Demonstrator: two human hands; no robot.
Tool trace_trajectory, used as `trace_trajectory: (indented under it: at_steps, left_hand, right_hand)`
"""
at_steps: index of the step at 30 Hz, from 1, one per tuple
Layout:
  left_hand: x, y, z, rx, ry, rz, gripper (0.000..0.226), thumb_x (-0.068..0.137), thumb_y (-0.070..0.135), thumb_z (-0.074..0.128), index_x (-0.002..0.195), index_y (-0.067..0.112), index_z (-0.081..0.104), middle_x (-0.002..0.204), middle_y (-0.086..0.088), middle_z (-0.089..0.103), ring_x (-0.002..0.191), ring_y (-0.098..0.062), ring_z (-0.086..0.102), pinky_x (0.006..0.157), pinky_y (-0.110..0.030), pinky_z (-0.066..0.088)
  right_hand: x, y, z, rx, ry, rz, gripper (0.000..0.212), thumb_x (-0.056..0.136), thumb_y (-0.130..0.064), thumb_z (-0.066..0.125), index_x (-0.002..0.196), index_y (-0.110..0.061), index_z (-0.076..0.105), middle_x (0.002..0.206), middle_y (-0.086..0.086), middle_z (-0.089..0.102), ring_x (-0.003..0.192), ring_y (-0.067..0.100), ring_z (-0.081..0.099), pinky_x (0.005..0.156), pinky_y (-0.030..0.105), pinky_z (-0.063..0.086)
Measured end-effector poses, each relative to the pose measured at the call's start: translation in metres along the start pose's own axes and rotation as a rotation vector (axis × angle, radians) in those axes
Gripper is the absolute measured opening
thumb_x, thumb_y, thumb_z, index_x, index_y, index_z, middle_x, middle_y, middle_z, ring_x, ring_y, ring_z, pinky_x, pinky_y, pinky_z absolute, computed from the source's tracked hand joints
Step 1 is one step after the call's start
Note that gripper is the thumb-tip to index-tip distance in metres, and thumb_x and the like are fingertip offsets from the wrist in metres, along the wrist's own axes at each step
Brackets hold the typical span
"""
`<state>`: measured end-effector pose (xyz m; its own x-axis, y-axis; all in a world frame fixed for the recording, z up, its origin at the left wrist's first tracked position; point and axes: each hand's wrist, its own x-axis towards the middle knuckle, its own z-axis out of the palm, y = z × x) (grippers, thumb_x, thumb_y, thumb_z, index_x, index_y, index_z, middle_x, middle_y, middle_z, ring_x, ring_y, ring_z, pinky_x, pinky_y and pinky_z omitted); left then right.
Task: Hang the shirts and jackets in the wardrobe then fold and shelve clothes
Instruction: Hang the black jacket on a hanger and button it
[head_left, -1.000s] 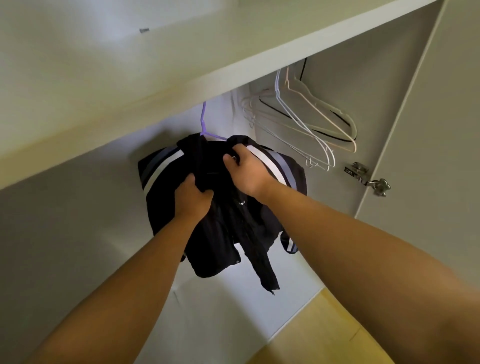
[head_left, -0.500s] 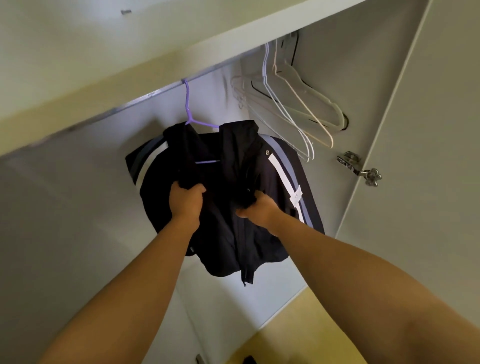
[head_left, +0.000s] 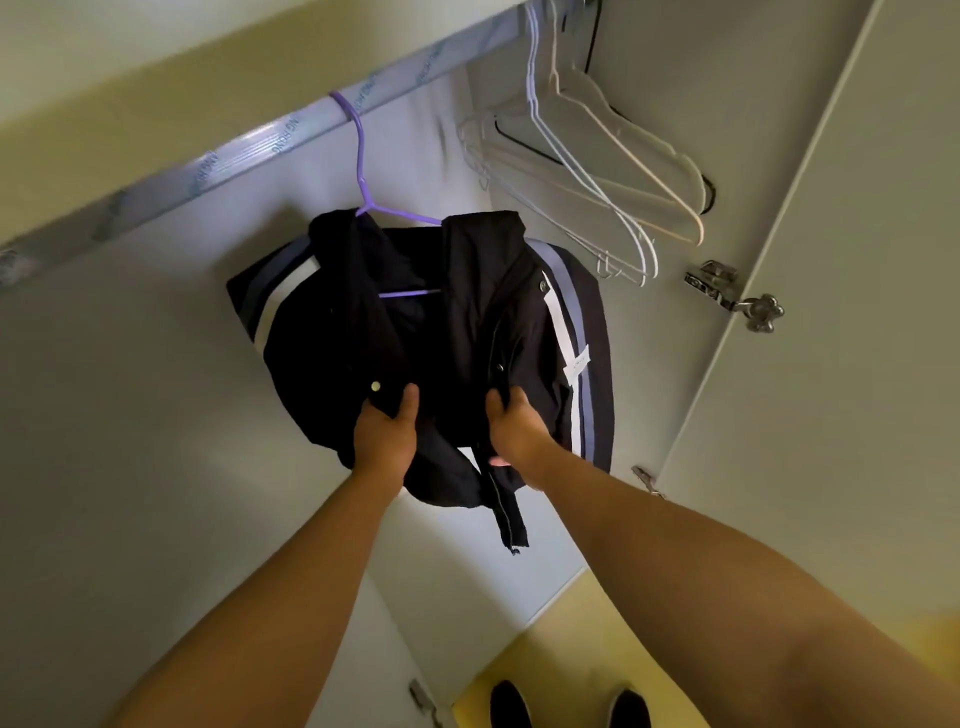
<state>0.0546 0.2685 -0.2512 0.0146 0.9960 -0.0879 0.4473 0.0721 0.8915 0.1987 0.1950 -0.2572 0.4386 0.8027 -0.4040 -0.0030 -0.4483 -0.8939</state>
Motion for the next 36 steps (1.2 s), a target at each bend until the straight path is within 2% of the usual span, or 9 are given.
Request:
trace_trajectory:
  at_steps: [5, 10, 14, 18, 22, 26, 28, 32, 36]
  left_hand:
    - [-0.006, -0.017, 0.002, 0.141, -0.013, 0.092, 0.072, 0.080, 0.020, 0.083, 0.142, 0.007, 0.048, 0.136, -0.011, 0.060, 0.128, -0.029, 0.055, 0.107, -0.034, 0.042]
    - [-0.007, -0.042, 0.029, 0.166, -0.001, 0.082, 0.063, 0.074, 0.013, 0.086, 0.131, 0.007, 0.059, 0.126, -0.011, 0.066, 0.119, -0.032, 0.061, 0.096, -0.027, 0.043]
    - [-0.001, -0.082, 0.061, 0.119, 0.003, 0.053, 0.047, 0.078, 0.008, 0.080, 0.122, 0.005, 0.065, 0.119, -0.011, 0.070, 0.114, -0.033, 0.064, 0.095, -0.033, 0.048]
    - [0.026, -0.137, 0.096, 0.193, 0.012, 0.096, 0.031, 0.083, 0.016, 0.077, 0.109, 0.001, 0.068, 0.108, -0.017, 0.072, 0.104, -0.037, 0.066, 0.083, -0.028, 0.044]
    - [0.047, -0.193, 0.132, 0.214, 0.046, 0.155, 0.020, 0.082, 0.011, 0.074, 0.099, 0.000, 0.069, 0.100, -0.018, 0.073, 0.094, -0.038, 0.067, 0.078, -0.030, 0.042]
    - [0.070, -0.258, 0.163, 0.143, 0.103, 0.282, 0.009, 0.080, 0.004, 0.070, 0.080, 0.005, 0.061, 0.077, -0.009, 0.063, 0.072, -0.027, 0.059, 0.067, -0.026, 0.038]
    - [0.085, -0.285, 0.172, 0.098, 0.148, 0.347, 0.026, 0.079, 0.002, 0.067, 0.069, 0.012, 0.045, 0.065, -0.002, 0.050, 0.060, -0.015, 0.047, 0.059, -0.027, 0.034]
    - [0.112, -0.330, 0.182, -0.052, 0.164, 0.385, 0.032, 0.079, 0.000, 0.064, 0.075, 0.024, 0.042, 0.066, 0.005, 0.051, 0.056, 0.002, 0.049, 0.057, -0.009, 0.039]
    - [0.124, -0.364, 0.190, -0.173, 0.058, 0.285, 0.026, 0.081, 0.002, 0.063, 0.080, 0.026, 0.053, 0.073, 0.004, 0.059, 0.063, 0.000, 0.056, 0.061, -0.010, 0.044]
  right_hand:
    - [0.000, 0.018, 0.000, 0.010, -0.064, -0.028, 0.062, 0.089, -0.067, 0.052, 0.129, -0.018, 0.054, 0.109, 0.001, 0.065, 0.102, 0.022, 0.063, 0.093, 0.040, 0.053]
    - [0.014, 0.052, -0.002, -0.056, -0.122, -0.026, 0.032, 0.083, -0.037, 0.077, 0.097, -0.011, 0.065, 0.076, 0.000, 0.063, 0.069, 0.014, 0.059, 0.064, 0.026, 0.051]
    - [0.041, 0.094, 0.003, -0.096, -0.142, 0.010, 0.033, 0.082, -0.027, 0.076, 0.100, -0.001, 0.067, 0.076, 0.011, 0.058, 0.069, 0.020, 0.056, 0.066, 0.034, 0.050]
    - [0.083, 0.142, 0.020, -0.135, -0.152, -0.015, 0.016, 0.083, -0.022, 0.077, 0.091, -0.014, 0.066, 0.078, 0.002, 0.064, 0.067, 0.015, 0.060, 0.064, 0.023, 0.050]
    - [0.128, 0.194, 0.040, -0.097, -0.121, -0.042, 0.027, 0.087, -0.019, 0.074, 0.113, -0.019, 0.068, 0.104, -0.004, 0.067, 0.081, 0.015, 0.059, 0.060, 0.013, 0.044]
    - [0.177, 0.258, 0.069, -0.116, -0.078, -0.087, 0.031, 0.086, -0.028, 0.075, 0.114, -0.031, 0.062, 0.100, -0.011, 0.052, 0.090, 0.017, 0.057, 0.067, 0.021, 0.045]
    - [0.199, 0.286, 0.085, -0.110, -0.080, -0.113, 0.039, 0.088, -0.033, 0.074, 0.123, -0.030, 0.057, 0.109, -0.007, 0.051, 0.094, 0.018, 0.058, 0.069, 0.021, 0.046]
    - [0.235, 0.324, 0.114, -0.066, -0.035, -0.165, 0.053, 0.088, -0.050, 0.068, 0.131, -0.028, 0.048, 0.124, 0.000, 0.050, 0.097, 0.017, 0.059, 0.067, 0.021, 0.043]
    - [0.254, 0.344, 0.131, -0.010, 0.024, -0.154, 0.055, 0.091, -0.051, 0.061, 0.136, -0.025, 0.042, 0.123, 0.002, 0.051, 0.097, 0.018, 0.057, 0.072, 0.024, 0.042]
